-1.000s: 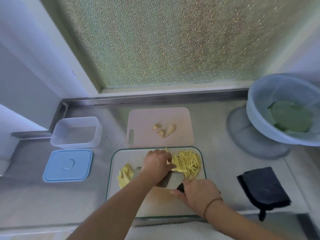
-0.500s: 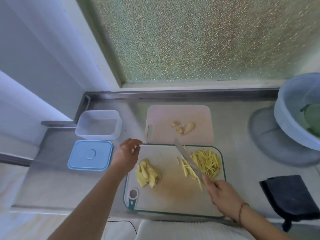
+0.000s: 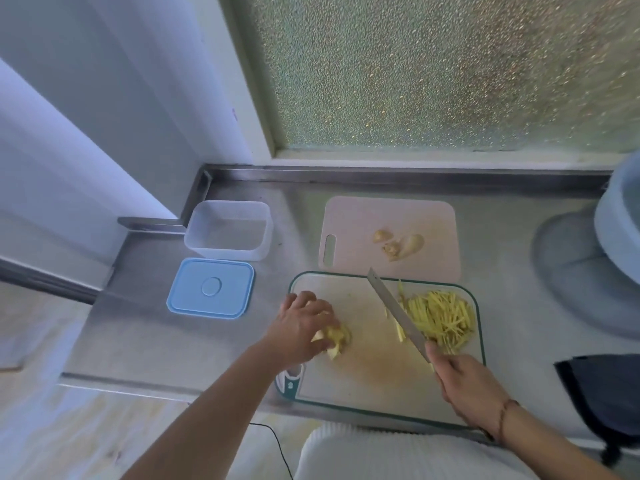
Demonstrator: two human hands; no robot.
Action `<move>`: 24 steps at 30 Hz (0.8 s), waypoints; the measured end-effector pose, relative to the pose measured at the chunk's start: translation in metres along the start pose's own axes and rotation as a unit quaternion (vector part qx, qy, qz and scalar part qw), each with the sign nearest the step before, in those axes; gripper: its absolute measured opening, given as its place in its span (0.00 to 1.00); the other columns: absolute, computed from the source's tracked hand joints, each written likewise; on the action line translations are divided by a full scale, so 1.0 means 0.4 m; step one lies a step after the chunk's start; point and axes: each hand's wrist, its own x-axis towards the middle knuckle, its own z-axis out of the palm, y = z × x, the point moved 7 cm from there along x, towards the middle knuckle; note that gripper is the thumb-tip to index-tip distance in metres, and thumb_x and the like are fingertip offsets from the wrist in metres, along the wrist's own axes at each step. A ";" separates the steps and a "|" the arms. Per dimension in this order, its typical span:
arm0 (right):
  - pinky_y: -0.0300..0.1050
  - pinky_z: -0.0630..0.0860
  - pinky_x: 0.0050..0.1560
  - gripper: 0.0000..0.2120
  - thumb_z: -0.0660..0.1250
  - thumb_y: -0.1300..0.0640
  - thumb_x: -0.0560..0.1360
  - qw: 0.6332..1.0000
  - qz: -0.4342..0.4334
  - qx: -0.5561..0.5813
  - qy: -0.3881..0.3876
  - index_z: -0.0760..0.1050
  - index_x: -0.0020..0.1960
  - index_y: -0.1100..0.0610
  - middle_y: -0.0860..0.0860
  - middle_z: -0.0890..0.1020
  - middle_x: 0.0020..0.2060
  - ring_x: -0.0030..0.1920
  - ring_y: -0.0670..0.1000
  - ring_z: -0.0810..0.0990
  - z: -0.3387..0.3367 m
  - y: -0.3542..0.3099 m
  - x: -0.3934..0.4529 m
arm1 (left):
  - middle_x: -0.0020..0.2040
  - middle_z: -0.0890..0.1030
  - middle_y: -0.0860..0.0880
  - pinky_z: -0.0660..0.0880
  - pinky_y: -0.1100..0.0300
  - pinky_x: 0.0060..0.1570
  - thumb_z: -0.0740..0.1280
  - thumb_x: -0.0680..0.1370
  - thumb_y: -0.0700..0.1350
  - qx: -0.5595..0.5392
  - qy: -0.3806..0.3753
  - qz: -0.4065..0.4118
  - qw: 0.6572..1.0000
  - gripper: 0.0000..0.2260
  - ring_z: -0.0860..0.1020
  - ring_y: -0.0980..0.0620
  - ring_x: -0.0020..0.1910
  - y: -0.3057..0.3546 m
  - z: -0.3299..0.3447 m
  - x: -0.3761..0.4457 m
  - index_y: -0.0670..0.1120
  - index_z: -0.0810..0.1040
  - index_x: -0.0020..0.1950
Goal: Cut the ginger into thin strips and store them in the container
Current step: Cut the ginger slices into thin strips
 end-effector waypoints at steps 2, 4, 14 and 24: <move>0.43 0.68 0.32 0.31 0.47 0.30 0.73 1.000 -0.003 -0.007 0.003 0.65 0.27 0.55 0.51 0.70 0.22 0.23 0.50 0.70 0.002 0.006 0.002 | 0.53 0.82 0.57 0.75 0.45 0.52 0.69 0.70 0.59 -0.001 -0.015 0.011 1.000 0.12 0.77 0.45 0.55 0.005 -0.002 0.007 0.55 0.84 0.48; 0.43 0.67 0.32 0.32 0.48 0.30 0.73 1.000 0.001 -0.006 0.003 0.65 0.27 0.55 0.51 0.69 0.22 0.23 0.50 0.69 0.004 0.011 0.000 | 0.52 0.83 0.57 0.75 0.44 0.53 0.74 0.68 0.55 -0.001 -0.034 0.024 0.999 0.08 0.78 0.45 0.55 0.015 0.000 0.009 0.54 0.82 0.44; 0.36 0.58 0.23 0.27 0.53 0.32 0.74 0.994 0.057 0.089 -0.022 0.62 0.30 0.54 0.50 0.64 0.21 0.19 0.47 0.60 0.003 0.017 -0.021 | 0.41 0.79 0.55 0.71 0.67 0.42 0.74 0.75 0.39 -0.354 -0.012 -0.177 0.918 0.09 0.74 0.62 0.37 0.032 -0.014 0.020 0.53 0.81 0.47; 0.36 0.60 0.22 0.30 0.50 0.30 0.72 0.996 0.055 0.068 -0.026 0.62 0.29 0.55 0.50 0.64 0.20 0.18 0.48 0.61 0.007 0.008 -0.036 | 0.56 0.83 0.49 0.75 0.51 0.56 0.68 0.78 0.43 -0.088 -0.152 -0.052 0.983 0.13 0.78 0.45 0.55 0.152 0.064 0.095 0.50 0.81 0.61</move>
